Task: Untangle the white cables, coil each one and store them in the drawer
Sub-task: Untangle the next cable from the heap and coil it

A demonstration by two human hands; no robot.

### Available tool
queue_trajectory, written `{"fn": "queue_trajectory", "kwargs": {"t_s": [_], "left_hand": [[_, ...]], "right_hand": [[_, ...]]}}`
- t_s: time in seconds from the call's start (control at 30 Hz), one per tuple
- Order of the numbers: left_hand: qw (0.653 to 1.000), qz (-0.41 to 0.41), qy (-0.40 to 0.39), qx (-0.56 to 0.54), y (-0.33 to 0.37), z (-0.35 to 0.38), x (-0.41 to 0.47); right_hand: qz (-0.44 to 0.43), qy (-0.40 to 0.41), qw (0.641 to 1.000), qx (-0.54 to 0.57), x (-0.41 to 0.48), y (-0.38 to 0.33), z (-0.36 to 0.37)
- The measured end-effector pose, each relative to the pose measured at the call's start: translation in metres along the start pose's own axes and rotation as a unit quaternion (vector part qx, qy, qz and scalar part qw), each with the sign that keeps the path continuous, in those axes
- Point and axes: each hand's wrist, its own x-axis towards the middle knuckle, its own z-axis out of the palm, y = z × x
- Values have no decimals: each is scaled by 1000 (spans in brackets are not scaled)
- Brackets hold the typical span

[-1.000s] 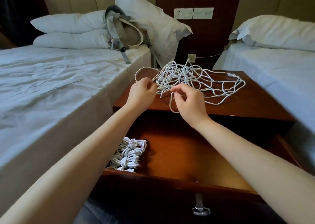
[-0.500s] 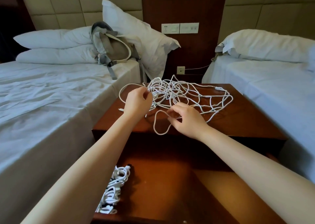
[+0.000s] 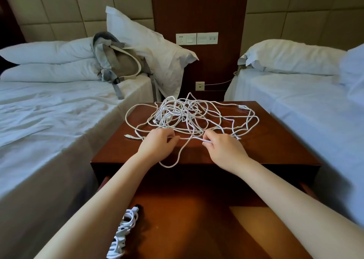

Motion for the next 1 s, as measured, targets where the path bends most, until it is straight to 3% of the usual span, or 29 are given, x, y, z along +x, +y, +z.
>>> {"fn": "queue_trajectory", "kwargs": {"t_s": [0.1, 0.2, 0.3, 0.4, 0.47, 0.57, 0.67, 0.77, 0.87, 1.0], "left_hand": [[998, 3, 69, -4, -3, 3, -3], [987, 93, 132, 1, -3, 10, -7], [981, 174, 73, 48, 3, 15, -11], [976, 189, 54, 93, 12, 22, -13], [983, 157, 86, 47, 14, 22, -12], [987, 17, 153, -52, 12, 14, -9], [973, -87, 212, -7, 3, 3, -5], [965, -149, 215, 36, -15, -2, -5], [966, -166, 188, 61, -29, -1, -6], [967, -126, 217, 39, -19, -1, -10]], "right_hand": [[-34, 46, 998, -25, -6, -3, 0], [-30, 80, 996, 1, -6, -3, 1], [5, 122, 992, 31, -5, -2, 0], [33, 130, 990, 44, -6, -2, 0], [42, 137, 989, 41, -7, -2, -1], [53, 88, 995, -13, -7, -4, -3], [96, 18, 993, -60, -6, -4, -6], [139, 7, 987, -75, -5, 4, -9], [159, 14, 984, -78, -5, 9, -11], [134, 24, 989, -58, -5, 8, -9]]}}
